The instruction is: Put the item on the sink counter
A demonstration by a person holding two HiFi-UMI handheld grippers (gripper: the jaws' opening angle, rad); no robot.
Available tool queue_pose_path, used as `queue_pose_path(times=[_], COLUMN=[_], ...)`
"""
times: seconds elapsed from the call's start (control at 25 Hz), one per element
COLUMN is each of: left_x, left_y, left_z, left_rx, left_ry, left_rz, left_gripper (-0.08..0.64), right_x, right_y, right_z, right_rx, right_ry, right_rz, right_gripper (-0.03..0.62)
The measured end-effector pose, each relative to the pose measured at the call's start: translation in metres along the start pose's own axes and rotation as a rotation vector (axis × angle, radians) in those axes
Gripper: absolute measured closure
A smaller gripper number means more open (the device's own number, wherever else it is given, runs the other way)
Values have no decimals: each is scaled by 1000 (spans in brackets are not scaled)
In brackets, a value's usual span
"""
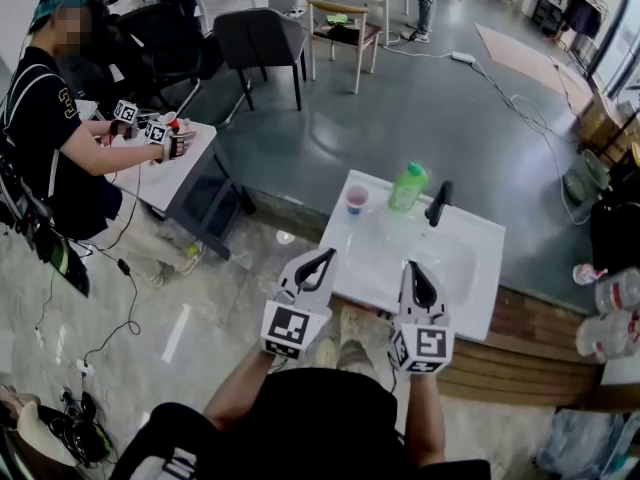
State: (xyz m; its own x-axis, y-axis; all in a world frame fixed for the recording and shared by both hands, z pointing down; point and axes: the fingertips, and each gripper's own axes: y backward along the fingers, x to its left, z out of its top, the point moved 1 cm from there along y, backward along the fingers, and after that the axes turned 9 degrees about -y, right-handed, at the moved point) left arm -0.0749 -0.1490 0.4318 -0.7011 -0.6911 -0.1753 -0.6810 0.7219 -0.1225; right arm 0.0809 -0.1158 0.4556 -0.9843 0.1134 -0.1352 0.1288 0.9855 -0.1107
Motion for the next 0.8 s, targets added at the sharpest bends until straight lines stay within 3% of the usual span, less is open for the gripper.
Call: queue_pose_path(times=[0.2,0.8], left_x=[-1,-3], left_y=[-3,2], left_z=[-2,3], left_rx=[-6,-1], left_ry=[-25,-6], left_rz=[0,1], left_gripper=[557,557], right_x=[-4,2], right_y=[-2,2], right_z=[-3,0], right_rx=[3,3], right_ry=[4,6], right_rz=[4,15], right_gripper=[594,594])
